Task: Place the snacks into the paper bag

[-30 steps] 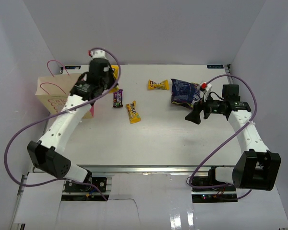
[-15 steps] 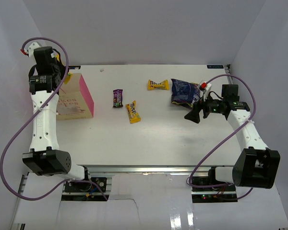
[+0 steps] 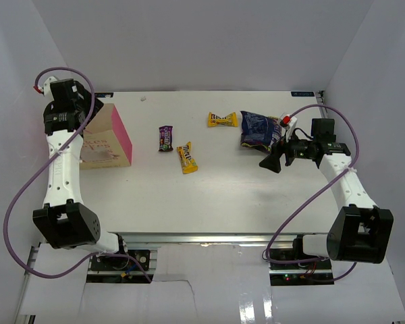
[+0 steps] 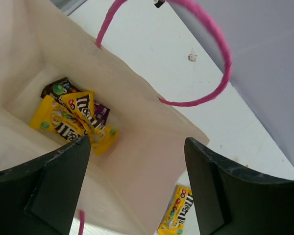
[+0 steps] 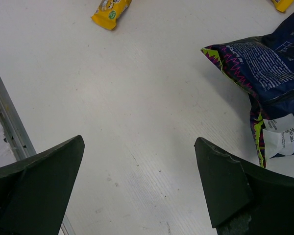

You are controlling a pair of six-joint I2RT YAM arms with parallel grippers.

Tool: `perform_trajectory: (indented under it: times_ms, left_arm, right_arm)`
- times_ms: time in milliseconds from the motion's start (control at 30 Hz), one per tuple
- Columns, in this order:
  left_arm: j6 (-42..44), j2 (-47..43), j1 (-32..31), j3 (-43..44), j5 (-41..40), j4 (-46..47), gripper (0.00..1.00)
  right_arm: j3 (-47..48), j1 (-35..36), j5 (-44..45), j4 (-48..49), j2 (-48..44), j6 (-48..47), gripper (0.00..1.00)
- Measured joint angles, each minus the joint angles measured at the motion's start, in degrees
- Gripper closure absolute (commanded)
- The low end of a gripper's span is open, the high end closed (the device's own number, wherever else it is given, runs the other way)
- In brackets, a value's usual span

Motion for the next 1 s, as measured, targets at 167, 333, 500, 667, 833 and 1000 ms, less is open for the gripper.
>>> perform_trajectory:
  times_ms: [167,333,500,667,833,1000]
  left_arm:
    - [0.00,-0.13,0.13,-0.24,4.33,2.29,0.12]
    - [1.64,-1.81,-0.17,-2.16,19.41,9.44,0.16]
    - [2.14,-5.42,-7.19,-8.52,31.80,15.56,0.16]
    - [1.79,-4.61,-22.16,-17.81,33.44,17.99,0.16]
    - [-1.29,2.93,-28.85,-22.69,26.51,17.86,0.17]
    - [-2.95,9.16,-30.62,-23.39,17.68,16.09,0.16]
  right_arm:
    - [0.00,0.00,0.00,-0.04,0.61,-0.02,0.00]
    - [0.00,0.00,0.07,-0.07,0.90,-0.09,0.07]
    - [0.00,0.00,1.95,0.04,2.45,1.84,0.17]
    - [0.00,1.18,12.66,1.77,6.10,9.27,0.13]
    - [0.00,1.73,18.62,3.48,7.39,13.73,0.09]
    - [3.96,6.64,8.04,0.46,12.79,8.68,0.12]
